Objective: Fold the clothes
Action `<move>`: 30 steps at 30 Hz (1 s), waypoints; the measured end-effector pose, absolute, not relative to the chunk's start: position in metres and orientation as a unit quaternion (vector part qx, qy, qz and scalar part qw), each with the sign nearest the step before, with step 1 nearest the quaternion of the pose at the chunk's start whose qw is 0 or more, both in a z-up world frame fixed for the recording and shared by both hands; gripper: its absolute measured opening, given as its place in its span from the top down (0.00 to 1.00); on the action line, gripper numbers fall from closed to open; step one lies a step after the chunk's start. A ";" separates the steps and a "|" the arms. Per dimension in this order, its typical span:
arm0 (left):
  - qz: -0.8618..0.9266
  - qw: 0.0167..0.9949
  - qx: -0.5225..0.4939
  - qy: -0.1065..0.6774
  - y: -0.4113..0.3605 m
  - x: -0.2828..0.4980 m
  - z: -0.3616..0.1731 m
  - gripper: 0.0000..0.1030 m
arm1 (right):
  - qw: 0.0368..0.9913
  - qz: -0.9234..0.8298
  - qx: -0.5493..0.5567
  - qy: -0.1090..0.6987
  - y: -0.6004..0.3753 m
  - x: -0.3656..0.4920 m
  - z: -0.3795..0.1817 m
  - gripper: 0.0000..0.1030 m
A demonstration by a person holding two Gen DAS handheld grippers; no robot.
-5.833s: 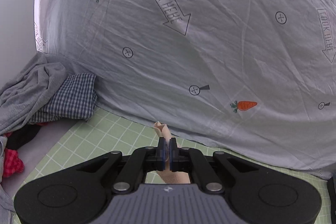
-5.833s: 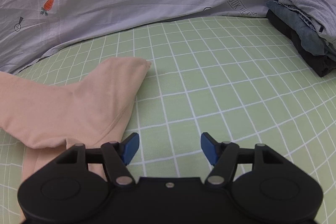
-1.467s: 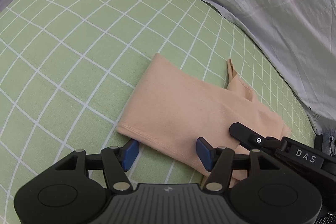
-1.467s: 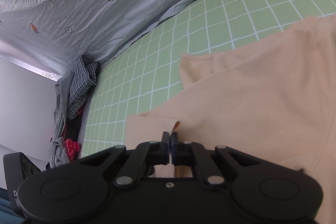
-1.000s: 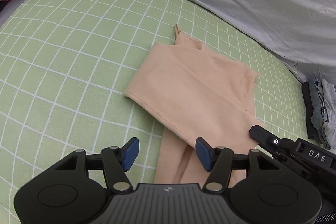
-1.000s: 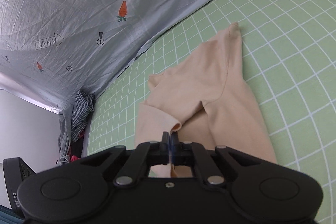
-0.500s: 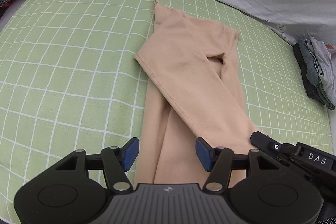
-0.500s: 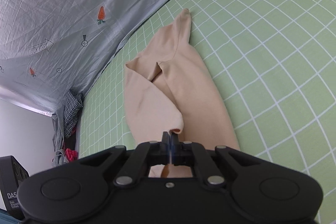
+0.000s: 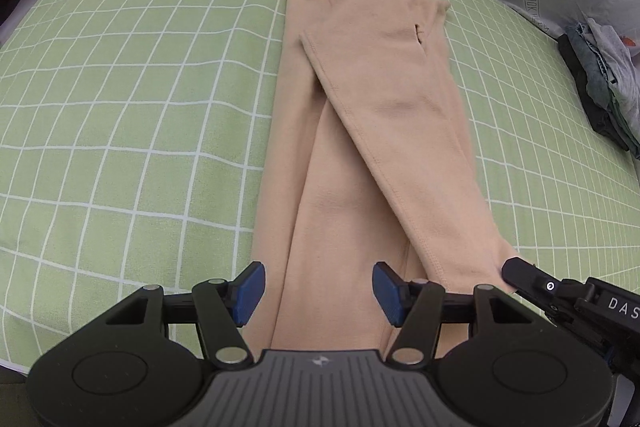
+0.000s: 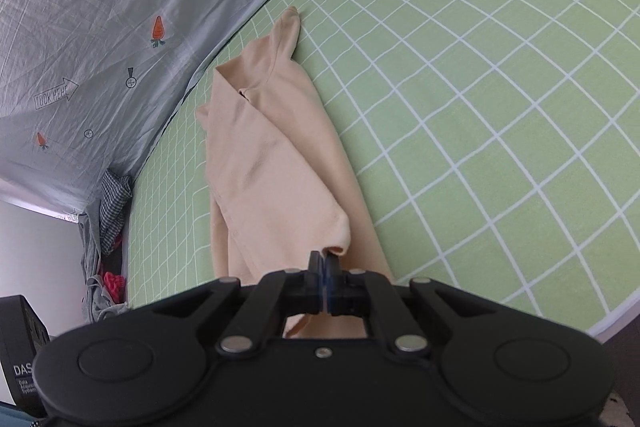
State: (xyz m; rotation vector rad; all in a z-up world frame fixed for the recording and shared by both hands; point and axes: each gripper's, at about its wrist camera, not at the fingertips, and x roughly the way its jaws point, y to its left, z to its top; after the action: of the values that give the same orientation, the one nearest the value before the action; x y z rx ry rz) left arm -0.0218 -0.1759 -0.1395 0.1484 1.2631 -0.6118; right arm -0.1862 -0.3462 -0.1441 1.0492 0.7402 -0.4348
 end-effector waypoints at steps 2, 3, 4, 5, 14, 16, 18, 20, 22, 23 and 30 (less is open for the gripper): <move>-0.281 0.759 0.073 0.582 -0.176 -0.025 -0.143 0.42 | 0.772 -0.206 0.490 0.349 -0.345 -0.194 -0.149 0.98; -0.280 0.758 0.075 0.583 -0.176 -0.027 -0.144 0.42 | 0.769 -0.208 0.492 0.352 -0.344 -0.197 -0.151 0.98; -0.281 0.758 0.078 0.584 -0.176 -0.028 -0.146 0.42 | 0.767 -0.209 0.493 0.354 -0.344 -0.199 -0.153 0.98; -0.281 0.757 0.079 0.585 -0.175 -0.029 -0.147 0.42 | 0.765 -0.210 0.494 0.356 -0.343 -0.201 -0.154 0.98; -0.276 0.761 0.109 0.577 -0.173 -0.031 -0.146 0.42 | 0.766 -0.190 0.443 0.426 -0.337 -0.185 -0.142 0.75; -0.277 0.766 0.120 0.567 -0.168 -0.030 -0.142 0.42 | 0.781 -0.189 0.420 0.422 -0.338 -0.184 -0.131 0.63; -0.279 0.769 0.127 0.562 -0.164 -0.028 -0.140 0.42 | 0.791 -0.190 0.409 0.414 -0.342 -0.183 -0.122 0.62; -0.280 0.767 0.130 0.562 -0.157 -0.028 -0.141 0.41 | 0.790 -0.192 0.413 0.410 -0.350 -0.180 -0.124 0.62; -0.280 0.764 0.134 0.565 -0.151 -0.028 -0.144 0.41 | 0.779 -0.193 0.431 0.412 -0.359 -0.177 -0.135 0.61; -0.281 0.762 0.136 0.568 -0.148 -0.029 -0.146 0.41 | 0.773 -0.192 0.441 0.415 -0.363 -0.176 -0.141 0.61; -0.293 0.740 0.108 0.595 -0.136 -0.031 -0.165 0.50 | 0.742 -0.167 0.511 0.399 -0.377 -0.177 -0.171 0.64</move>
State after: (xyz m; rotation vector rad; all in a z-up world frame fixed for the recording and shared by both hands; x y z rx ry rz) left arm -0.0313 -0.1364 -0.1646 0.2362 1.3061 -0.6423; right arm -0.1772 -0.3766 -0.1706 1.1207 0.8751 -0.3651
